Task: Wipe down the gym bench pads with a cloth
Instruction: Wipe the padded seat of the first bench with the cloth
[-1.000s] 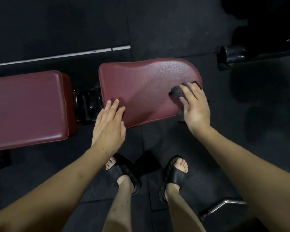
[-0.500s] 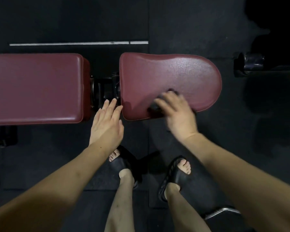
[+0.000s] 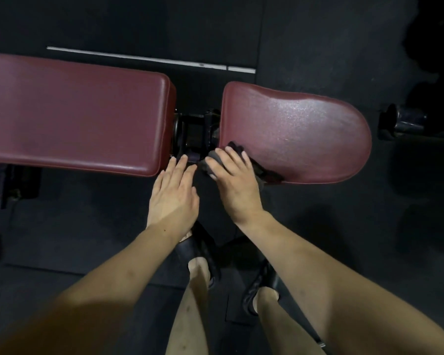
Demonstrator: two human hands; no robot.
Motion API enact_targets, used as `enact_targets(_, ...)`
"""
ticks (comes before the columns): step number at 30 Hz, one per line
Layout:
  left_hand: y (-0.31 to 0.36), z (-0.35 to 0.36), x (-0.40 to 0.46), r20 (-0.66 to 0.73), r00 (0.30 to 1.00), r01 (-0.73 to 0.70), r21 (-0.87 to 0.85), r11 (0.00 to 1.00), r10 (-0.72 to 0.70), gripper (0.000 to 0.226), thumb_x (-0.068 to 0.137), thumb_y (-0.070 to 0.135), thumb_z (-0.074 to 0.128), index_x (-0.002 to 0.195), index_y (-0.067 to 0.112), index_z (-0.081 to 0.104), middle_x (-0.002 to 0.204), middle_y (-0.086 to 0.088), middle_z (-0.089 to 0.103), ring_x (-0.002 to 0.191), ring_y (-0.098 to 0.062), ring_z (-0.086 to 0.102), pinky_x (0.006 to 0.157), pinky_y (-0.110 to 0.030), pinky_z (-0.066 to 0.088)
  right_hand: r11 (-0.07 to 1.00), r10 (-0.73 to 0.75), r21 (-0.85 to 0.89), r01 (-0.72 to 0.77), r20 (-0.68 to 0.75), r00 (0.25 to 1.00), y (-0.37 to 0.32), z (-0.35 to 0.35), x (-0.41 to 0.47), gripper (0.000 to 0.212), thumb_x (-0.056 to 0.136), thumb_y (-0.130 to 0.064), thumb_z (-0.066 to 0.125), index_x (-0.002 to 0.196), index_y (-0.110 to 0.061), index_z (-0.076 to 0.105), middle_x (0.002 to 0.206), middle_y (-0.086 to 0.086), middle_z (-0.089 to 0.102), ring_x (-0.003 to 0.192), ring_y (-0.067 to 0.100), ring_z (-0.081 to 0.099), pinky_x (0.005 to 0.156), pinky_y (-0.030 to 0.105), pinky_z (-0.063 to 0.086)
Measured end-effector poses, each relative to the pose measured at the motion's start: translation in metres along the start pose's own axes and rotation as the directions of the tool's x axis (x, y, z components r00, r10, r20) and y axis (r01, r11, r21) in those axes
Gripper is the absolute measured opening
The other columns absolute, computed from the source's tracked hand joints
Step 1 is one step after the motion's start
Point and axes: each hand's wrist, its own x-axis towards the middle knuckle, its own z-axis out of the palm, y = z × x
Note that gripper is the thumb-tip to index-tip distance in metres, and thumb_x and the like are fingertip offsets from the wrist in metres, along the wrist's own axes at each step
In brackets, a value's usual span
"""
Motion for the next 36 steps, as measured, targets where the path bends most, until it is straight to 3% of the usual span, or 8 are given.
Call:
enact_targets(4, -0.004, -0.007, 0.003, -0.006, 1.0, 0.006, -0.018, 1.0, -0.006, 0.055, 0.103, 0.02, 0.045, 0.156, 0.013, 0.036, 0.17, -0.004, 0.02, 0.159, -0.02, 0.008, 0.128, -0.045, 0.018, 0.996, -0.085, -0.032, 0.086, 0.032, 0.996, 0.006, -0.004, 0.016, 0.047, 0.099, -0.007, 0.063, 0.145, -0.018, 0.057, 0.153, 0.005, 0.052, 0.15, 0.03, 0.038, 0.126, 0.05, 0.022)
enact_targets(13, -0.003, -0.009, 0.024, -0.011, 1.0, -0.03, -0.063, 0.998, 0.029, 0.054, 0.104, 0.02, 0.043, 0.157, 0.017, 0.033, 0.171, -0.001, 0.014, 0.159, -0.017, 0.003, 0.129, -0.043, 0.013, 0.994, 0.105, 0.026, -0.103, -0.072, 0.992, 0.052, -0.015, 0.115, 0.036, 0.101, -0.014, 0.053, 0.133, -0.012, 0.067, 0.141, 0.014, 0.062, 0.136, 0.039, 0.053, 0.118, 0.056, 0.031)
enact_targets(17, -0.001, -0.013, 0.039, -0.021, 0.997, -0.077, -0.05, 0.996, 0.076, 0.054, 0.104, 0.02, 0.043, 0.157, 0.016, 0.034, 0.171, -0.002, 0.017, 0.159, -0.018, 0.005, 0.128, -0.043, 0.015, 0.981, 0.188, 0.061, -0.186, -0.019, 0.982, 0.079, -0.03, 0.164, 0.037, 0.105, -0.019, 0.05, 0.14, -0.014, 0.062, 0.147, 0.009, 0.058, 0.14, 0.029, 0.05, 0.122, 0.049, 0.024)
enact_targets(21, 0.005, -0.02, 0.052, -0.012, 0.997, -0.077, -0.057, 0.995, 0.077, 0.054, 0.104, 0.02, 0.044, 0.157, 0.017, 0.033, 0.171, -0.001, 0.015, 0.159, -0.017, 0.003, 0.129, -0.042, 0.012, 0.98, 0.194, 0.056, -0.19, -0.095, 0.976, 0.064, -0.029, 0.132, 0.038, 0.102, -0.025, 0.055, 0.138, -0.013, 0.065, 0.145, 0.012, 0.059, 0.137, 0.033, 0.052, 0.119, 0.054, 0.033)
enact_targets(25, 0.014, -0.023, 0.06, 0.003, 0.995, -0.095, -0.045, 0.995, 0.095, 0.055, 0.103, 0.02, 0.045, 0.157, 0.017, 0.035, 0.171, -0.001, 0.017, 0.159, -0.017, 0.004, 0.129, -0.041, 0.011, 0.987, 0.16, 0.026, -0.159, -0.025, 0.987, 0.058, -0.027, 0.109, 0.045, 0.103, -0.035, 0.053, 0.144, -0.019, 0.058, 0.153, 0.008, 0.052, 0.147, 0.03, 0.041, 0.123, 0.052, 0.028)
enact_targets(31, 0.035, -0.023, 0.074, 0.038, 0.991, -0.128, -0.004, 0.992, 0.128, 0.054, 0.104, 0.02, 0.045, 0.157, 0.015, 0.036, 0.17, -0.003, 0.019, 0.159, -0.018, 0.006, 0.129, -0.042, 0.013, 0.993, 0.108, 0.045, -0.109, 0.023, 0.994, 0.1, -0.042, 0.135, 0.039, 0.101, -0.024, 0.052, 0.138, -0.017, 0.062, 0.144, 0.008, 0.057, 0.138, 0.031, 0.05, 0.118, 0.05, 0.035)
enact_targets(36, 0.055, -0.025, 0.087, 0.084, 0.975, -0.21, 0.049, 0.976, 0.206, 0.054, 0.104, 0.023, 0.042, 0.157, 0.014, 0.037, 0.17, -0.004, 0.018, 0.159, -0.02, 0.006, 0.129, -0.042, 0.011, 0.977, 0.207, 0.059, -0.206, -0.014, 0.978, 0.161, -0.076, 0.109, 0.034, 0.104, -0.022, 0.05, 0.134, -0.012, 0.062, 0.133, 0.011, 0.06, 0.122, 0.032, 0.055, 0.106, 0.048, 0.044)
